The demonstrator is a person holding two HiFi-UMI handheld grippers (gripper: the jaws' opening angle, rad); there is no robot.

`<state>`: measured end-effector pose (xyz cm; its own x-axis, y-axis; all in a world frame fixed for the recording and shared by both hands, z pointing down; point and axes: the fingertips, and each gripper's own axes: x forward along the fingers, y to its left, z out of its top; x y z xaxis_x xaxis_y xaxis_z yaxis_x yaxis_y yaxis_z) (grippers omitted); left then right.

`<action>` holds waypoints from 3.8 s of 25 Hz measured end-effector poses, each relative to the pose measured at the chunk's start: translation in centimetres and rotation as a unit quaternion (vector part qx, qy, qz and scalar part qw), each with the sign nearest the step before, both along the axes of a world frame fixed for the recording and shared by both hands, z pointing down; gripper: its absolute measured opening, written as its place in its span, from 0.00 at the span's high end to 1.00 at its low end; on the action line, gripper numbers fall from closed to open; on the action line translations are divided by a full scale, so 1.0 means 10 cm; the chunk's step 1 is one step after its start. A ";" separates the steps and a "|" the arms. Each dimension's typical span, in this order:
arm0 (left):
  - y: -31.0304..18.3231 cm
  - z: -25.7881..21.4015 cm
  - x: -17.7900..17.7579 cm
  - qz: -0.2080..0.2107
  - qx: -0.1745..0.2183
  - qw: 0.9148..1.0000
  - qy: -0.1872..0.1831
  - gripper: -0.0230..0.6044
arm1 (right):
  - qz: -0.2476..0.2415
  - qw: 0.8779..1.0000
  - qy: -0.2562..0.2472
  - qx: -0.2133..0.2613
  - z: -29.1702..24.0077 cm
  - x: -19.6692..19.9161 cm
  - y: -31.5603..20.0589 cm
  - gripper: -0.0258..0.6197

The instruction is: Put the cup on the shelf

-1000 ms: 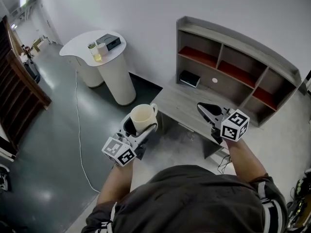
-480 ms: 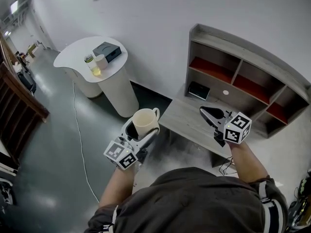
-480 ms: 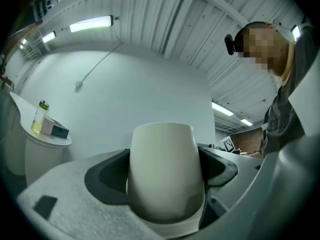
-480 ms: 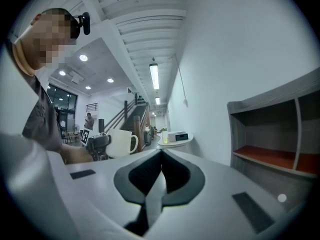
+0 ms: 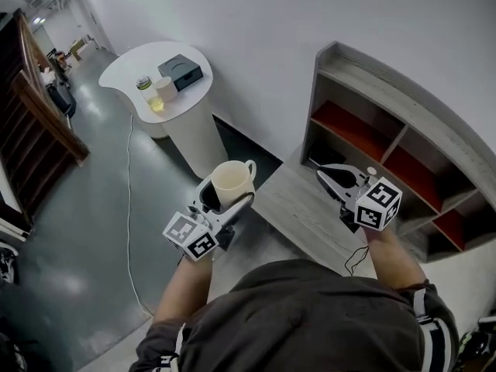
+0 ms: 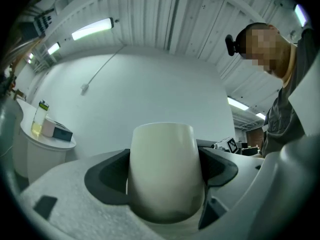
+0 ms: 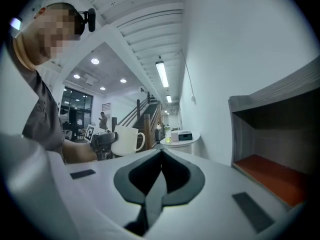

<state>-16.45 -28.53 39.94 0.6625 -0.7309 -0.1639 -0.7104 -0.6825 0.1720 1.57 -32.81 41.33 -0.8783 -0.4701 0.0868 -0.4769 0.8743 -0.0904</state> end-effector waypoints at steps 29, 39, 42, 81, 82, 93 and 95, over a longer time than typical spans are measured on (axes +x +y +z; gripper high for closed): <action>-1.73 -1.33 1.53 0.096 0.117 0.988 -0.027 0.33 | 0.128 0.990 0.009 0.063 -1.01 0.89 -1.05 0.97; -2.40 -1.54 2.33 0.089 0.129 0.986 -0.050 0.32 | 0.160 0.984 0.017 0.081 -1.27 1.34 -1.17 0.97; -2.58 -1.51 2.55 0.086 0.125 0.987 -0.058 0.32 | 0.164 0.983 0.016 0.081 -1.23 1.44 -1.17 0.97; -3.28 -1.13 3.04 0.044 0.004 0.979 -0.199 0.32 | 0.154 0.985 0.023 0.079 -1.20 1.57 -0.99 0.97; -3.28 -1.13 3.05 0.044 0.004 0.979 -0.200 0.32 | 0.154 0.985 0.022 0.079 -1.21 1.57 -0.99 0.97; -3.25 -1.23 3.10 0.057 0.023 0.982 -0.177 0.28 | 0.150 0.985 0.023 0.079 -1.20 1.55 -0.97 0.97; -3.25 -1.28 3.10 0.054 0.031 0.984 -0.168 0.27 | 0.149 0.985 0.022 0.079 -1.20 1.55 -0.97 0.97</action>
<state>14.52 -60.99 27.10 0.7605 -0.6483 0.0364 -0.6423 -0.7593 -0.1039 17.04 -42.56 29.29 -0.6957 -0.7179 0.0271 -0.7155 0.6958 0.0630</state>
